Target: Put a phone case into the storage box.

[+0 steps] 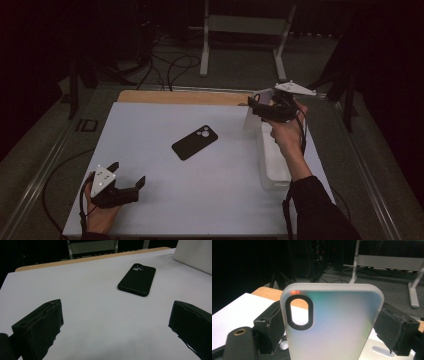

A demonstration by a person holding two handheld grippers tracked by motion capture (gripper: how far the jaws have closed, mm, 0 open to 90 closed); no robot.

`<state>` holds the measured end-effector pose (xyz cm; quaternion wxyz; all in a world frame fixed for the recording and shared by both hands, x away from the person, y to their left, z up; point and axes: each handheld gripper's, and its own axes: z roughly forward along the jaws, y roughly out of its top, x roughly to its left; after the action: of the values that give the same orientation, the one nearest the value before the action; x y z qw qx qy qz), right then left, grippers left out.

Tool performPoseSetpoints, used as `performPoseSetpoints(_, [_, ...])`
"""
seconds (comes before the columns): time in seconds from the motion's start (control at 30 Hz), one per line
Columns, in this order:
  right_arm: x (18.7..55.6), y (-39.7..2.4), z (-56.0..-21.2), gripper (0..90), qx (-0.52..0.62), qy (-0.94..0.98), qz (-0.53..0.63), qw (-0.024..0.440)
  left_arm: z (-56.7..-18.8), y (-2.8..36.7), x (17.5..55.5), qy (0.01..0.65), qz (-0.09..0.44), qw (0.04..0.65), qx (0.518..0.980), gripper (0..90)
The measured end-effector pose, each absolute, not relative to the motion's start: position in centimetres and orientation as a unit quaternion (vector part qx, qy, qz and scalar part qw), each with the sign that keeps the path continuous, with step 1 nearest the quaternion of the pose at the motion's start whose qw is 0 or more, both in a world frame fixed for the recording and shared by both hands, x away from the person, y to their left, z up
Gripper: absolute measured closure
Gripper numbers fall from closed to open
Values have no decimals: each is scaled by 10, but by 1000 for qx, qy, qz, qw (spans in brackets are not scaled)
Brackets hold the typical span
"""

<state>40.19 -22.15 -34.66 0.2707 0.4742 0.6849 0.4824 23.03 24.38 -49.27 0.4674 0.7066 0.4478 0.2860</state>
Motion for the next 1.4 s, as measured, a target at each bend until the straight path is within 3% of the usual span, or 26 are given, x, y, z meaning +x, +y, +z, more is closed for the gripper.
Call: performPoseSetpoints(1.4, [446,-267,-369,169,563,647,403,319,-493,243,230,448,287,465,707,0])
